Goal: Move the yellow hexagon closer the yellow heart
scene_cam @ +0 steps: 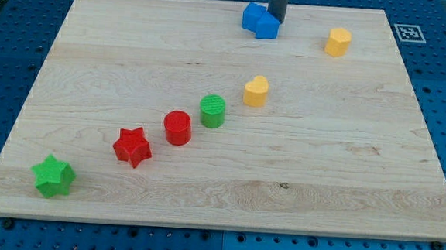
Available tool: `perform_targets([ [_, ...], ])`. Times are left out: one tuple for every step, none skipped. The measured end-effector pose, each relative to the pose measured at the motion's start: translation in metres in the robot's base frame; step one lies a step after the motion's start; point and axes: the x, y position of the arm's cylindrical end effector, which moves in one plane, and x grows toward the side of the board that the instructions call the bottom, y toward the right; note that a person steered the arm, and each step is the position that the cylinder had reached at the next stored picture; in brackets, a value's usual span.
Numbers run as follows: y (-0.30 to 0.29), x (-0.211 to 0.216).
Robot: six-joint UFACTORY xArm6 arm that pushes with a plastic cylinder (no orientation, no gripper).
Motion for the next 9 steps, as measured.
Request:
perform_targets([
  [0.010,0.027],
  [0.019,0.018],
  [0.052,-0.008],
  [0.091,-0.010],
  [0.102,-0.003],
  [0.102,0.011],
  [0.103,0.037],
  [0.105,0.065],
  [0.106,0.095],
])
